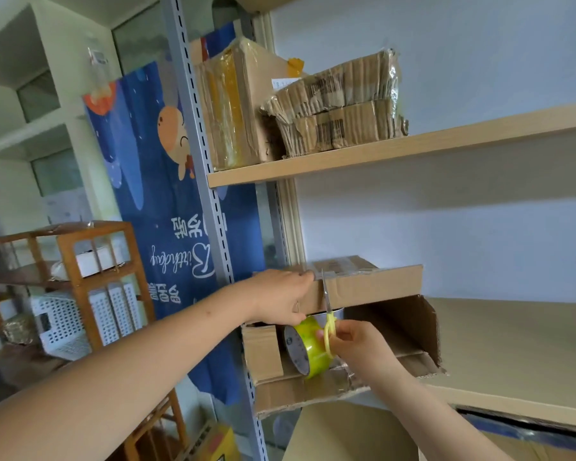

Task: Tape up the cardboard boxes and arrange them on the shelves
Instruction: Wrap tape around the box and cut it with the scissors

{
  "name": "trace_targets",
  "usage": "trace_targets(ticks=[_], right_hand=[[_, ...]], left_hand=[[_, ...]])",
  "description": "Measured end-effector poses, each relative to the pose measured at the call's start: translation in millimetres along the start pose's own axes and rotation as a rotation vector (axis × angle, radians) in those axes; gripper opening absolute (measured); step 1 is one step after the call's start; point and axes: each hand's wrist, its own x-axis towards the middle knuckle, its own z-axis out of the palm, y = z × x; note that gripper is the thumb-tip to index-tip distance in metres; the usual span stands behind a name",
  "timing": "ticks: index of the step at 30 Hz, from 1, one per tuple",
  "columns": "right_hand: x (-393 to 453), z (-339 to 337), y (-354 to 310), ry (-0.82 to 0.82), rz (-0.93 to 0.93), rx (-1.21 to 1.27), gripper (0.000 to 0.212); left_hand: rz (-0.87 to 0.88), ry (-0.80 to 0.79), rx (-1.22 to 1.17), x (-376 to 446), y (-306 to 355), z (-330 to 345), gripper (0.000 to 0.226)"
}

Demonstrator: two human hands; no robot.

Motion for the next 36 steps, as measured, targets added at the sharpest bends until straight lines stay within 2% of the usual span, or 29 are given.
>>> trace_targets(ticks=[4, 6, 8, 11, 14, 16, 19, 21, 26, 30, 33, 36], right_hand=[[-8.8, -6.4, 8.0, 0.182, -0.201, -0.244, 0.029], [-10.0, -11.9, 0.2, 0.179, -0.276, -0.251, 0.029], [-5.0, -11.7, -8.4, 0.133, -0.317, -0.311, 0.031], [5.8, -6.5, -12.5, 0.04, -0.332, -0.397, 0.035], [11.2, -4.3, -0.8, -0.037, -0.334, -0.485, 0.021], [11.6, -6.4, 2.9, -0.066, -0.357, -0.582, 0.017], [12.6, -10.8, -1.4, -0.139, -0.403, -0.722, 0.016], [14.0, -14.3, -6.1, -0.175, -0.433, -0.802, 0.015], [15.5, -24.8, -18.3, -0.227, -0.463, -0.957, 0.017], [18.9, -24.0, -17.4, -0.199, -0.453, -1.013, 0.01], [20.8, -23.4, -16.3, -0.193, -0.421, -0.991, 0.01], [21.4, -23.9, -22.6, -0.216, -0.395, -1.001, 0.008]], left_hand=[[-0.063, 0.135, 0.07, -7.5, -7.0, 40.1, 0.063], [-0.091, 0.213, 0.047, -9.2, -6.6, 47.0, 0.057], [-0.155, 0.361, 0.057, -15.2, -1.7, 57.8, 0.061], [-0.536, 0.72, 0.042, -33.0, 22.0, 87.9, 0.072], [-0.893, 1.017, -0.224, -45.6, 59.0, 116.9, 0.063], [-1.036, 1.098, -0.528, -44.5, 83.3, 133.5, 0.057], [-1.064, 1.099, -1.168, -32.8, 107.7, 139.3, 0.05], [-1.04, 1.063, -1.385, -21.0, 110.3, 135.4, 0.048], [-0.948, 0.978, -1.515, -1.7, 101.5, 130.3, 0.055], [-0.939, 0.869, -1.304, -8.1, 91.7, 129.0, 0.057], [-0.902, 0.766, -1.335, -16.9, 87.7, 119.8, 0.04], [-0.846, 0.67, -1.531, -24.9, 81.8, 111.3, 0.028]])
